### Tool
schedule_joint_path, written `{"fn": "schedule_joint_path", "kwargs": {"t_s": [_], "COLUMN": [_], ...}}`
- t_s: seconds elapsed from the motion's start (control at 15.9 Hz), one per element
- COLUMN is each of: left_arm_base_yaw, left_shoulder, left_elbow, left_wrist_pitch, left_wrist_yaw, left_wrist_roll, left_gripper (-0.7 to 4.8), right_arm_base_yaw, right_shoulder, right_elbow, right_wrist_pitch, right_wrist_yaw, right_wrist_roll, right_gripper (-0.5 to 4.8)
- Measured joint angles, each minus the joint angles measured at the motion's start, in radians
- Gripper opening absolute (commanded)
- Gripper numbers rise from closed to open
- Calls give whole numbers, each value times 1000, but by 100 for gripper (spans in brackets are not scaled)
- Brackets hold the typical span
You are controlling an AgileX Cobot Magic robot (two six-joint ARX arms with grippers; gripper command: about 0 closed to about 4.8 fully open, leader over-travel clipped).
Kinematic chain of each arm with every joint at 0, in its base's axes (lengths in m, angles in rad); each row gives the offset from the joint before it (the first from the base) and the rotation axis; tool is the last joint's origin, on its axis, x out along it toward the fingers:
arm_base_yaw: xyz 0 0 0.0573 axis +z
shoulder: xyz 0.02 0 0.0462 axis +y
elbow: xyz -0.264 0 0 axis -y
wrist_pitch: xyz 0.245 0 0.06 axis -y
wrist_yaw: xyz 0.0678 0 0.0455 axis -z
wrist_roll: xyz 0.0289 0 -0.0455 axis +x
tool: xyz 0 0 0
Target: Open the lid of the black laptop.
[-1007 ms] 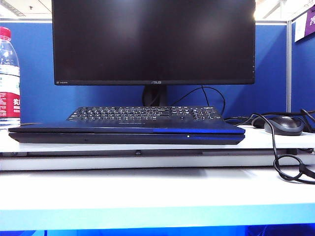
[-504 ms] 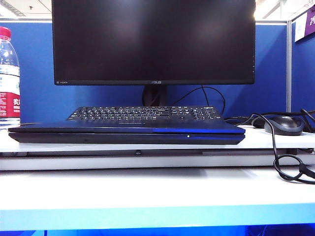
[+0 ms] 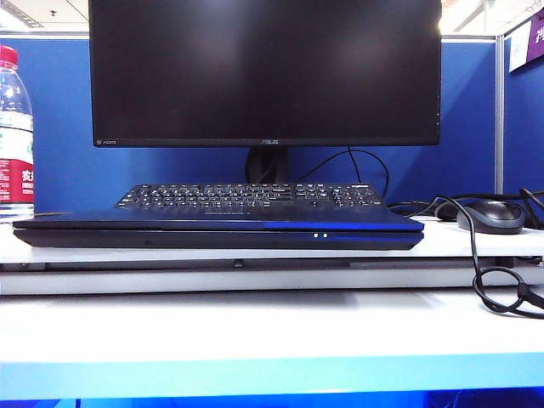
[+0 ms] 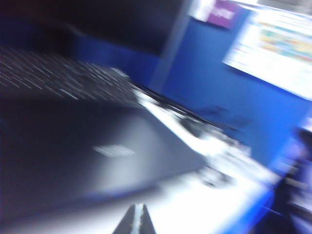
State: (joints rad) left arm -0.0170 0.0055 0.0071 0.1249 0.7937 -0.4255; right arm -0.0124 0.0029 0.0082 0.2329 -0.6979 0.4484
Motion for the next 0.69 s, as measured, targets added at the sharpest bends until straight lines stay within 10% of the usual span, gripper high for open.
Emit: {"fn": "schedule_joint_path", "kwargs": {"t_s": [0.19, 0.38, 0.69], "left_arm_base_yaw": [0, 0, 0], "left_shoulder": [0, 0, 33], "left_elbow": [2, 92, 251], "left_wrist_pitch": [89, 251, 288], "left_wrist_yaw": [158, 100, 27], "left_wrist_roll": [-204, -413, -472], "left_gripper": [-5, -5, -5], "right_arm_base_yaw": [0, 0, 0], "right_shoulder": [0, 16, 228], "right_elbow": [3, 121, 272], "right_wrist_pitch": [227, 185, 178], "right_wrist_yaw": [-39, -29, 42], "right_wrist_roll": [159, 157, 84], "right_gripper": [-2, -2, -1]}}
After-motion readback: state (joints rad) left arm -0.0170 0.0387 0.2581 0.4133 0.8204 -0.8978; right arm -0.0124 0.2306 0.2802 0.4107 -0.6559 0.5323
